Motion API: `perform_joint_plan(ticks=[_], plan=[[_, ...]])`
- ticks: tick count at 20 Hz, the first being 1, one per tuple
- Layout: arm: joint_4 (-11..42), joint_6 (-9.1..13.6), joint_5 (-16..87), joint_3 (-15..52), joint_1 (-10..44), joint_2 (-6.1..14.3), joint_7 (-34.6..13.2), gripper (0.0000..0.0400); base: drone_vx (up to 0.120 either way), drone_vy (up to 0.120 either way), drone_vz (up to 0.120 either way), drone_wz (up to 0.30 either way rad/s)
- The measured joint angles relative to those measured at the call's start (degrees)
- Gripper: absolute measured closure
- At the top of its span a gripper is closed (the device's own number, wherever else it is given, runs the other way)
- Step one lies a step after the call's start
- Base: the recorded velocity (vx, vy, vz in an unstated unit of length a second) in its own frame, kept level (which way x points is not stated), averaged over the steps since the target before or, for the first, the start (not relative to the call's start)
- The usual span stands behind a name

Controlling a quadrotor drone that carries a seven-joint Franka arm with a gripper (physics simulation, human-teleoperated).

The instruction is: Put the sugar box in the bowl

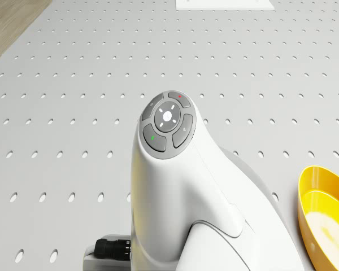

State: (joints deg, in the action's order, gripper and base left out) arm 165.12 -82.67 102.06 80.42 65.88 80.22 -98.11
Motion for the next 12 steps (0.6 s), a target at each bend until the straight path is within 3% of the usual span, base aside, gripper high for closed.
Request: perform_joint_plan(ticks=[4,12], plan=[[-0.02,-0.62,-0.35,0.19,0.13,0.69,-0.18,0.0233,0.12,-0.12,0.12,0.0],[-0.07,-1.81,-0.92,0.45,0.37,1.98,-0.52,0.0233,0.12,-0.12,0.0,0.0]])
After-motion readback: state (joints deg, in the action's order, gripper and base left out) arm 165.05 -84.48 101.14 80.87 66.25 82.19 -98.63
